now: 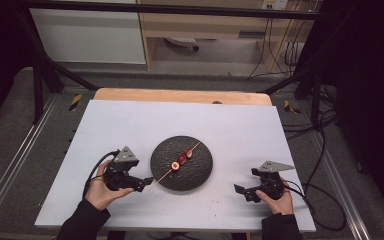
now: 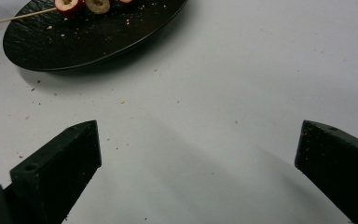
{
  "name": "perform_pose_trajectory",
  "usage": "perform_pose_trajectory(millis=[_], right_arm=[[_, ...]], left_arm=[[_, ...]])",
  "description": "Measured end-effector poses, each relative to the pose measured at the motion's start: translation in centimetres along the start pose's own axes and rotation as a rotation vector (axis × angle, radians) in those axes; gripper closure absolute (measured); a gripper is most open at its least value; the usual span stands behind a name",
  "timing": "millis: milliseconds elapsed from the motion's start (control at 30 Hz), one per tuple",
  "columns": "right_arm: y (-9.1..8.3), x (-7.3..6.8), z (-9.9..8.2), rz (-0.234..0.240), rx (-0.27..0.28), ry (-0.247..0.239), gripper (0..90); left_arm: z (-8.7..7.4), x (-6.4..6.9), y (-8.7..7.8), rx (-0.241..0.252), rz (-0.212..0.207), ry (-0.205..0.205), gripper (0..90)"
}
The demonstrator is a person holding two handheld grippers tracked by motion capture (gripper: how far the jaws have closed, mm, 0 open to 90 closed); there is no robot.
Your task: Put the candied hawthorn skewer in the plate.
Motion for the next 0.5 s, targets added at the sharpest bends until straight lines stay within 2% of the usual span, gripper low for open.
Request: perform_pose_trajectory(millis=[100,233,333,500], right_arm=[[0.0,0.0,0.0,-0.001,0.0,-0.001,0.8],[0.0,0.0,0.0,0.001,0.0,0.003,0.6],[0.0,0.0,0.0,-0.002,-0.005,0.001,0.6],[0.1,-0.1,-0.1,0.0,-0.01,0.002,0.6]], left_arm=[[-1.0,-0.9,-0.8,0.024,0.021,-0.027,14.4],[-2.7,-1.8,-1.5,0.047,0.037,-0.035,14.1],[-4.3,-2.4,-1.6,0.059,0.055,-0.046,14.1],[-5.8,-2.9,-1.5,0.072,0.068,-0.054,13.9]])
Point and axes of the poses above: each handheld gripper's, and its own axes: y roughly forward along the jaws, z roughly out of its top, x roughly to its right, the point moved 1 cm from there along y, roughly forward along the jaws, and after that the axes turned 6 degrees about -x, right-handed, at the moved point
